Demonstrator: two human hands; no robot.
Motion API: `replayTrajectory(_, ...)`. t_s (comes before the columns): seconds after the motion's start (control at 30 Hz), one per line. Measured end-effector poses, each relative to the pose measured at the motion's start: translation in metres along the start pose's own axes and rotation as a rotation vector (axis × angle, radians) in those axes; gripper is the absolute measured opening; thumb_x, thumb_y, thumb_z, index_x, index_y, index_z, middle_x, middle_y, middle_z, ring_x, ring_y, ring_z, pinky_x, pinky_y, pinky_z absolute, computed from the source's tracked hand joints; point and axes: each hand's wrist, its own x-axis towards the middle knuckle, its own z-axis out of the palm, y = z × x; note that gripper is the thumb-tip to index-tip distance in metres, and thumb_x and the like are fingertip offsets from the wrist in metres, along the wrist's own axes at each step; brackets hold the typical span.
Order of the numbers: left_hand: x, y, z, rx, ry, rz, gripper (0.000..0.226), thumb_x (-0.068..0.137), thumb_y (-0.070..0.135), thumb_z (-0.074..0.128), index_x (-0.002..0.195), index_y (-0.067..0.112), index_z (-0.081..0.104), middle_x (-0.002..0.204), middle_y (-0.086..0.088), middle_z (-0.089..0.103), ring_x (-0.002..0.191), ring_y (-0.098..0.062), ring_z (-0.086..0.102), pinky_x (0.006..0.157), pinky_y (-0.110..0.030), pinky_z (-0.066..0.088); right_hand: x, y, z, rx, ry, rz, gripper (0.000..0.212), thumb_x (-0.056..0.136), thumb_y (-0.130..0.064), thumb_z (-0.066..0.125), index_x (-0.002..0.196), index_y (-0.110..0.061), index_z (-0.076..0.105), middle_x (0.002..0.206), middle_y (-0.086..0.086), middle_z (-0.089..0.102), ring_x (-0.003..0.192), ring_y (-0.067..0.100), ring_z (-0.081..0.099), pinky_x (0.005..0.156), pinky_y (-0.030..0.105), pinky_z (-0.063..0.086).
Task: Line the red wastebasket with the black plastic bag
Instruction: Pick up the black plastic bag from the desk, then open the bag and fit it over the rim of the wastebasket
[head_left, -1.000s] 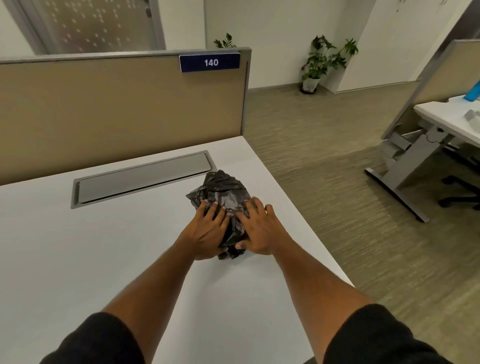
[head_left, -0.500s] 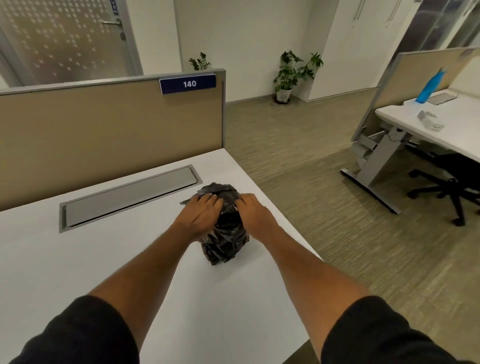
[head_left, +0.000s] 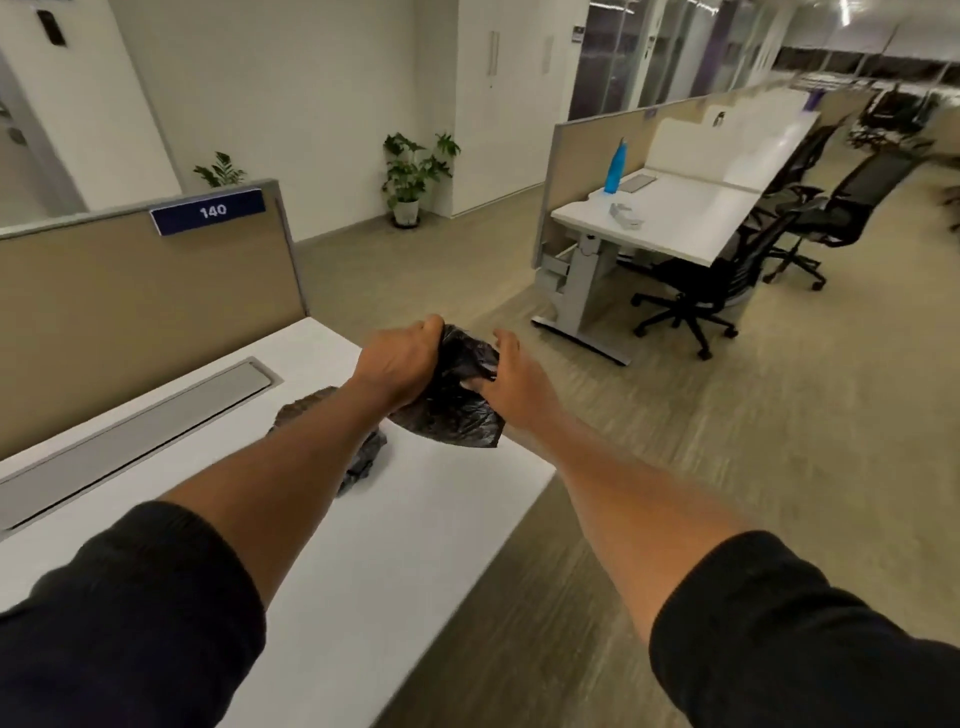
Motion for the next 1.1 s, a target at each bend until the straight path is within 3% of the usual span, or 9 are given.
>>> replayTrajectory(0.2,-0.001,0.128,0.027,-0.178,-0.098,0.14,0.019,0.09,0.027,0.04,0.095,0.012,0.051,0.09,-0.02,0.068,0.077,-0.04,0.062,0.059,-0.035,0.033,-0.104,0.101,-0.07,-0.115,-0.027,0.28,0.049,0.084,-0.017,0.06,0.13,-0.01,0.043,0.117,0.019,0.064,0.109,0.037,0.06,0.09,0.044,0.051)
replayTrajectory(0.37,-0.015,0.23,0.067,-0.288,-0.457,0.309,0.041,0.09,0.057,0.04,0.089,0.018,0.053,0.095,-0.015,0.068,0.085,-0.035,0.063,0.062,-0.034,0.036,-0.206,0.189,-0.121,-0.235,-0.063,0.521,0.019,0.088,-0.011,0.05,0.104,-0.003,0.057,0.108,0.023,0.064,0.101,0.039,0.06,0.08,0.042,0.049)
replayTrajectory(0.5,-0.038,0.304,0.096,-0.557,-0.721,0.264,0.068,0.063,0.09,0.037,0.072,0.025,0.053,0.071,0.0,0.061,0.069,-0.02,0.058,0.058,-0.034,0.038,-0.275,0.252,-0.147,-0.385,-0.118,0.678,0.017,0.091,-0.018,0.051,0.097,-0.005,0.059,0.102,0.017,0.065,0.094,0.036,0.062,0.074,0.041,0.05)
replayTrajectory(0.57,-0.047,0.338,0.118,-0.692,-0.807,0.2,0.064,0.058,0.089,0.045,0.067,0.027,0.057,0.067,0.004,0.061,0.066,-0.014,0.059,0.059,-0.032,0.038,-0.304,0.281,-0.151,-0.434,-0.089,0.759,0.013,0.091,-0.015,0.051,0.096,-0.006,0.057,0.1,0.015,0.065,0.093,0.035,0.063,0.071,0.038,0.047)
replayTrajectory(0.67,-0.059,0.39,0.153,-0.808,-0.973,0.101,0.035,0.059,0.06,0.065,0.067,0.027,0.064,0.067,0.007,0.067,0.069,-0.014,0.064,0.06,-0.029,0.041,-0.341,0.323,-0.148,-0.484,0.028,0.974,0.03,0.089,-0.02,0.058,0.112,-0.003,0.051,0.115,0.017,0.056,0.108,0.034,0.053,0.083,0.043,0.05)
replayTrajectory(0.8,-0.073,0.458,0.2,-0.802,-1.05,0.025,0.017,0.078,0.021,0.054,0.069,0.011,0.065,0.068,-0.004,0.064,0.063,-0.018,0.059,0.06,-0.028,0.04,-0.383,0.368,-0.145,-0.048,0.204,1.258,0.059,0.077,-0.015,0.071,0.123,0.002,0.039,0.128,0.026,0.044,0.117,0.038,0.044,0.087,0.04,0.047)
replayTrajectory(0.93,-0.102,0.517,0.244,-0.744,-1.131,-0.055,0.025,0.09,0.014,0.044,0.07,0.005,0.057,0.066,-0.005,0.053,0.06,-0.016,0.051,0.056,-0.028,0.036,-0.443,0.363,-0.105,0.461,0.474,1.088,0.04,0.074,-0.02,0.075,0.108,-0.017,0.054,0.11,0.007,0.06,0.096,0.021,0.06,0.076,0.025,0.049)
replayTrajectory(1.03,-0.135,0.548,0.272,-0.737,-1.177,-0.17,0.024,0.092,0.015,0.043,0.086,0.001,0.062,0.077,-0.009,0.06,0.071,-0.021,0.057,0.062,-0.029,0.041,-0.487,0.348,-0.059,0.682,0.379,1.021,0.046,0.063,-0.046,0.079,0.102,-0.036,0.055,0.104,-0.011,0.065,0.095,0.003,0.063,0.079,0.019,0.051)
replayTrajectory(1.1,-0.155,0.56,0.288,-0.743,-1.285,-0.237,0.028,0.092,0.015,0.043,0.098,-0.005,0.062,0.091,-0.017,0.064,0.085,-0.029,0.062,0.07,-0.032,0.046,-0.509,0.349,-0.035,0.704,0.291,0.984,0.043,0.066,-0.037,0.08,0.102,-0.034,0.056,0.105,-0.011,0.066,0.098,0.004,0.063,0.084,0.024,0.052)
